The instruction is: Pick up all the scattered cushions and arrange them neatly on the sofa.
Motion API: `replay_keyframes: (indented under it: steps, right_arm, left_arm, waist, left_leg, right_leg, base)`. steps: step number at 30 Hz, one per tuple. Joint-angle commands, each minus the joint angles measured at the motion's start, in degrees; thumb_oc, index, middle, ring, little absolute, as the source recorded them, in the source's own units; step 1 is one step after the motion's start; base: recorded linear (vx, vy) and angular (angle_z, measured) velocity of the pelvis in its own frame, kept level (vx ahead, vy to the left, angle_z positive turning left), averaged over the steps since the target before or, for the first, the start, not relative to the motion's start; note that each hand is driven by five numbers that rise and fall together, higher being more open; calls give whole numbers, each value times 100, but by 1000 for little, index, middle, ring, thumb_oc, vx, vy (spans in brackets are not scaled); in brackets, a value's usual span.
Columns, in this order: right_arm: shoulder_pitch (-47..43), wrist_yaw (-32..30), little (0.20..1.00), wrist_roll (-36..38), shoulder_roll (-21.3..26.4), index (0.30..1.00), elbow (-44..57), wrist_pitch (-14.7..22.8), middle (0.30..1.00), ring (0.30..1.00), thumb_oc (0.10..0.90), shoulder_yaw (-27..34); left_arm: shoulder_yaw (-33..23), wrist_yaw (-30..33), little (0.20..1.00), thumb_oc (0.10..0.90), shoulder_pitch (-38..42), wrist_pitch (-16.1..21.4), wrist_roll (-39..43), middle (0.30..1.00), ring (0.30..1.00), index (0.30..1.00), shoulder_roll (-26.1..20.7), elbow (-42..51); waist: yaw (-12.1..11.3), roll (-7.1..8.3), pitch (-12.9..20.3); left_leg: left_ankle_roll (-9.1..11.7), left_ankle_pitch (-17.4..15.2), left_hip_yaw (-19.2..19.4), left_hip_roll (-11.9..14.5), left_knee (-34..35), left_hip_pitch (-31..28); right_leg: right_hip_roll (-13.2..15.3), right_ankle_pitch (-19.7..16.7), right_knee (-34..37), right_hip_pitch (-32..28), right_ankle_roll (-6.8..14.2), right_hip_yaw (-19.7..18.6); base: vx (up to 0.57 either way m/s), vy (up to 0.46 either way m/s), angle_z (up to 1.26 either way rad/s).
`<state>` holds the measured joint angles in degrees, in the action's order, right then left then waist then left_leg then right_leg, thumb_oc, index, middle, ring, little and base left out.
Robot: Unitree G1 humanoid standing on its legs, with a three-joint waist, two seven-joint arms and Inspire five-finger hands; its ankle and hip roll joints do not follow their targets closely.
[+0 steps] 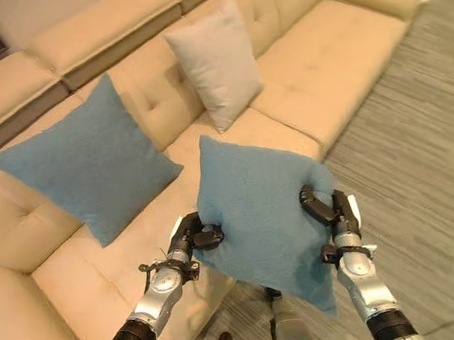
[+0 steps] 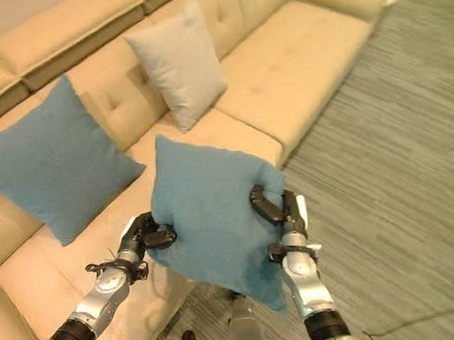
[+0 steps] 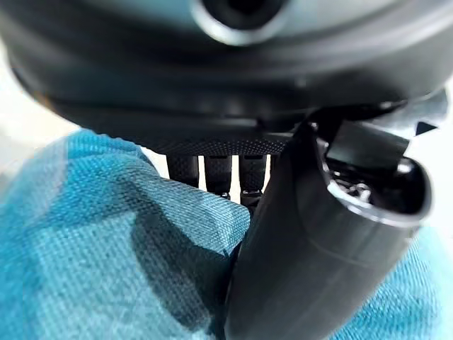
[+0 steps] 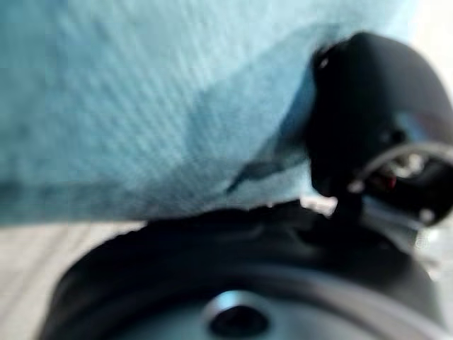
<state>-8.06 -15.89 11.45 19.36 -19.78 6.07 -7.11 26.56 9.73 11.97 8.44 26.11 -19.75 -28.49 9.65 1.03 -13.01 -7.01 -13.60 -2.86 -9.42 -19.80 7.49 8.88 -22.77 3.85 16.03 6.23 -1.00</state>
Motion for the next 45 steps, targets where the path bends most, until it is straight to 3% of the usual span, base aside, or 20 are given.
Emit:
replay_keyframes:
  steps: [1, 2, 3, 6, 7, 8, 9, 13, 15, 17, 19, 22, 25, 27, 29, 31, 40, 41, 43, 45]
  right_arm:
    - [-384, 555, 300, -202, 110, 300, 1066, 655, 300, 300, 400, -377]
    - [-382, 555, 300, -203, 109, 300, 1068, 654, 300, 300, 400, -376]
    - [-285, 614, 300, -205, 81, 300, 1098, 610, 300, 300, 400, -353]
    - [-283, 615, 300, -205, 79, 300, 1101, 608, 300, 300, 400, -352]
    - [-215, 666, 300, -216, 17, 300, 1048, 558, 300, 300, 400, -374]
    - [-214, 666, 300, -216, 17, 300, 1048, 558, 300, 300, 400, -373]
    - [-253, 712, 300, -310, -12, 300, 938, 483, 300, 300, 400, -485]
    - [-234, 696, 300, -347, 42, 300, 870, 447, 300, 300, 400, -538]
    - [-165, 715, 300, -303, 71, 300, 957, 439, 300, 300, 400, -525]
    - [-164, 715, 300, -268, 86, 300, 1014, 465, 300, 300, 400, -521]
    - [-175, 743, 300, -63, 212, 300, 1020, 555, 300, 300, 400, -624]
    - [-47, 735, 300, 39, 266, 300, 1066, 619, 300, 300, 400, -594]
    - [-66, 803, 300, 91, 301, 300, 1013, 640, 300, 300, 400, -700]
    - [8, 878, 300, 171, 323, 300, 915, 667, 300, 300, 400, -740]
    - [59, 892, 300, 202, 299, 300, 869, 676, 300, 300, 400, -751]
    - [64, 922, 300, 201, 228, 300, 822, 662, 300, 300, 400, -752]
    - [137, 984, 300, 298, 72, 300, 778, 671, 300, 300, 400, -838]
    - [81, 977, 300, 288, 30, 300, 755, 650, 300, 300, 400, -860]
    - [-43, 962, 300, 243, -85, 300, 702, 595, 300, 300, 400, -933]
    - [-45, 972, 300, 241, -102, 300, 694, 588, 300, 300, 400, -934]
  left_arm:
    - [647, -489, 300, 400, 1136, 936, -515, 300, 300, 300, 944, 1239]
    - [648, -488, 300, 400, 1136, 936, -516, 300, 300, 300, 944, 1239]
    - [573, -476, 300, 400, 1049, 912, -498, 300, 300, 300, 879, 1319]
    - [574, -476, 300, 400, 1048, 911, -498, 300, 300, 300, 876, 1321]
    - [513, -495, 300, 400, 947, 859, -479, 300, 300, 300, 771, 1379]
    - [514, -495, 300, 400, 947, 859, -479, 300, 300, 300, 770, 1379]
    - [444, -496, 300, 400, 815, 819, -511, 300, 300, 300, 693, 1354]
    - [438, -527, 300, 400, 745, 801, -439, 300, 300, 300, 708, 1259]
    - [501, -552, 300, 400, 774, 803, -443, 300, 300, 300, 712, 1268]
    - [447, -549, 300, 400, 770, 842, -390, 300, 300, 300, 716, 1272]
    - [410, -498, 300, 400, 793, 868, -251, 300, 300, 300, 800, 1233]
    - [462, -516, 300, 400, 893, 846, -181, 300, 300, 300, 864, 1221]
    - [463, -433, 300, 400, 918, 893, -120, 300, 300, 300, 875, 1250]
    - [442, -444, 300, 400, 815, 893, -156, 300, 300, 300, 818, 1265]
    - [409, -465, 300, 400, 674, 860, -236, 300, 300, 300, 773, 1293]
    - [386, -490, 300, 400, 560, 866, -253, 300, 300, 300, 783, 1302]
    - [394, -311, 300, 400, 583, 890, -551, 300, 300, 300, 652, 1230]
    - [378, -329, 300, 400, 578, 885, -532, 300, 300, 300, 626, 1250]
    - [282, -287, 300, 400, 562, 821, -573, 300, 300, 300, 522, 1247]
    - [277, -279, 300, 400, 576, 806, -611, 300, 300, 300, 518, 1207]
  waist:
    - [-195, -695, 218]
    - [-200, -690, 225]
    - [-300, -751, 314]
    - [-311, -748, 333]
    - [-512, -742, 478]
    - [-514, -743, 481]
    - [-742, -706, 623]
    - [-867, -624, 760]
    - [-829, -551, 724]
    - [-826, -544, 721]
    - [-818, -498, 577]
    - [-773, -451, 483]
    - [-988, -200, 265]
    - [-991, -146, 304]
    - [-1042, -82, 326]
    - [-1028, -142, 381]
    - [-866, -134, 483]
    - [-900, -149, 463]
    - [-1113, -169, 462]
    - [-1120, -165, 457]
  left_leg:
    - [508, 554, 516, 406, 1866, -970]
    - [506, 566, 521, 400, 1870, -960]
    - [510, 617, 918, 527, 1925, -919]
    - [508, 628, 929, 524, 1925, -895]
    - [516, 677, 1481, 652, 1978, -855]
    - [516, 677, 1483, 654, 1978, -851]
    - [545, 761, 1945, 730, 2047, -797]
    - [615, 888, 2173, 818, 2073, -644]
    - [700, 1048, 2120, 974, 2075, -490]
    - [763, 1153, 2146, 1074, 2021, -361]
    - [1064, 1590, 1898, 1384, 2073, -80]
    - [1176, 1695, 1418, 1380, 2188, 37]
    - [1173, 1256, -367, 789, 1739, 209]
    - [1045, 1036, -502, 600, 1572, 66]
    - [857, 797, -751, 78, 1305, 25]
    - [654, 722, -867, -18, 1533, -131]
    - [630, 827, -401, 130, 1760, -308]
    - [642, 811, -285, 203, 1767, -314]
    - [712, 711, 391, 603, 1774, -370]
    - [711, 678, 459, 650, 1787, -445]
  right_leg:
    - [271, 2209, -1400, -438, 335, 1220]
    - [275, 2198, -1395, -427, 335, 1214]
    - [548, 2294, -1792, -655, 318, 1633]
    - [548, 2277, -1784, -630, 316, 1622]
    - [897, 2285, -1957, -1113, 381, 2299]
    - [895, 2281, -1953, -1111, 380, 2299]
    - [1107, 2166, -1691, -1554, 506, 2640]
    - [1025, 2162, -1171, -1863, 617, 2450]
    - [536, 2573, -851, -1807, 483, 1821]
    - [364, 2603, -628, -1708, 439, 1662]
    - [-90, 2733, -199, -1750, 237, 1643]
    - [-252, 2663, -65, -1733, 131, 1793]
    - [-510, 2630, -174, -1599, -43, 1262]
    - [-566, 2578, -153, -1566, -69, 1040]
    - [-701, 2478, -134, -1449, -83, 699]
    - [-915, 2483, -137, -1434, -98, 377]
    - [-1064, 2520, -206, -1347, -21, -4]
    - [-1022, 2558, -342, -1291, -2, 129]
    - [-449, 2668, -636, -1276, 81, 1491]
    - [-356, 2644, -626, -1297, 91, 1641]
  base:
    - [-418, -65, -129]
    - [-180, -54, -148]
    - [-117, -40, -125]
    - [-58, -60, -126]
    - [-56, -142, -103]
    - [-144, -336, -163]
    - [-88, -194, -143]
    - [-133, -316, -131]
    - [-85, -323, -59]
    - [-85, -396, -39]
    - [-212, -673, -39]
    - [-132, -312, 3]
    - [-58, -309, -12]
    - [0, -192, -65]
    - [-7, -66, -106]
    - [67, -16, -113]
    - [71, 29, -48]
    - [22, -18, -73]
    - [116, -147, -139]
    - [129, -109, -126]
